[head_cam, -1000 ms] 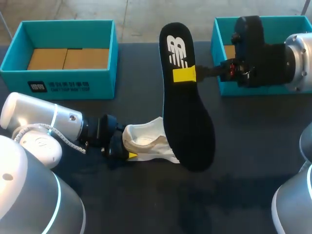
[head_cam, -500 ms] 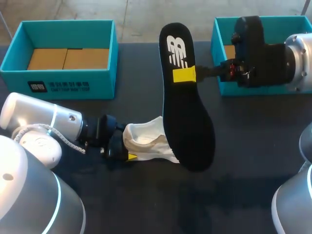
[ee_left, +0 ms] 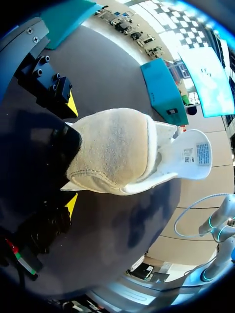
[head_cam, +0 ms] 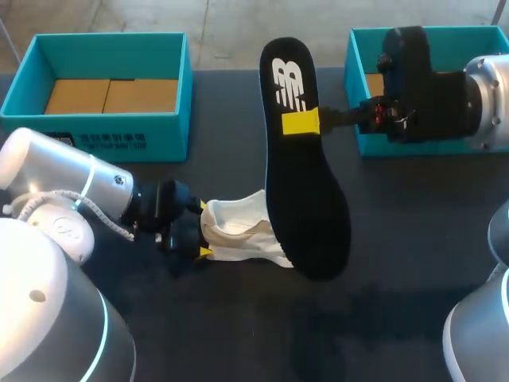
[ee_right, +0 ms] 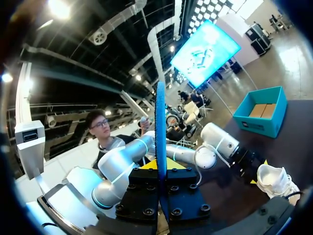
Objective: Take the shoe out of the shoebox, open the shoe tongue, remove and reinsert the insole, then place the shoe into the shoebox
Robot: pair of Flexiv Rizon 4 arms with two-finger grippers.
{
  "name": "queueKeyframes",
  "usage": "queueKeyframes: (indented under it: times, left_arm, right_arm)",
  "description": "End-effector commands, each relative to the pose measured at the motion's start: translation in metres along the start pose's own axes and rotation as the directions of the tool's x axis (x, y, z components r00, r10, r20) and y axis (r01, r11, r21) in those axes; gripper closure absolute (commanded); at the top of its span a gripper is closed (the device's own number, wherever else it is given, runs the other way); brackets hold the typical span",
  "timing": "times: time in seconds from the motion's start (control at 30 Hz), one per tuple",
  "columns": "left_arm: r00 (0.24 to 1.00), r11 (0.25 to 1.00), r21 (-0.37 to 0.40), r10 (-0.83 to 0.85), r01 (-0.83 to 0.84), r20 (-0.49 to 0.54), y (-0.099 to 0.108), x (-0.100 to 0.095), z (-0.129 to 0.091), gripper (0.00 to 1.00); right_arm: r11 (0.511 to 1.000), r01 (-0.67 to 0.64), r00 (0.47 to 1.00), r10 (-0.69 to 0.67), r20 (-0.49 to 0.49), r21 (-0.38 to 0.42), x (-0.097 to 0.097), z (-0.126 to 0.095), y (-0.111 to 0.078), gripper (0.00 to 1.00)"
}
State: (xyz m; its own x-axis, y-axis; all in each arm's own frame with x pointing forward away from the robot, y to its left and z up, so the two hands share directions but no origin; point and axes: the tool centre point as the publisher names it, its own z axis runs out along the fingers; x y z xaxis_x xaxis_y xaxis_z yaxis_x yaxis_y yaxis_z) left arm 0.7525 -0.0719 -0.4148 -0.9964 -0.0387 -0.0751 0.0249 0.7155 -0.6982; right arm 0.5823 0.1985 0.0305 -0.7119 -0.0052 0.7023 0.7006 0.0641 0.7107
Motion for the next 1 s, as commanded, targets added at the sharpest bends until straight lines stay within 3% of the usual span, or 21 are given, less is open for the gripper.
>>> queueKeyframes:
  times: [0.03,0.5,1.0]
  left_arm:
    - [1.000,0.986,-0.166,-0.004,0.001,-0.017,-0.006,-0.009,-0.012,0.00]
    - [0.999,0.928,-0.371,-0.001,-0.018,-0.049,-0.014,-0.026,-0.060,0.00]
    - [0.999,0.928,-0.371,-0.001,-0.018,-0.049,-0.014,-0.026,-0.060,0.00]
  right_arm:
    - [1.000,-0.003,1.000,0.003,0.003,0.000,0.000,0.002,0.000,1.00]
    - [1.000,-0.003,1.000,0.003,0.003,0.000,0.000,0.002,0.000,1.00]
    - [1.000,-0.003,1.000,0.003,0.003,0.000,0.000,0.002,0.000,1.00]
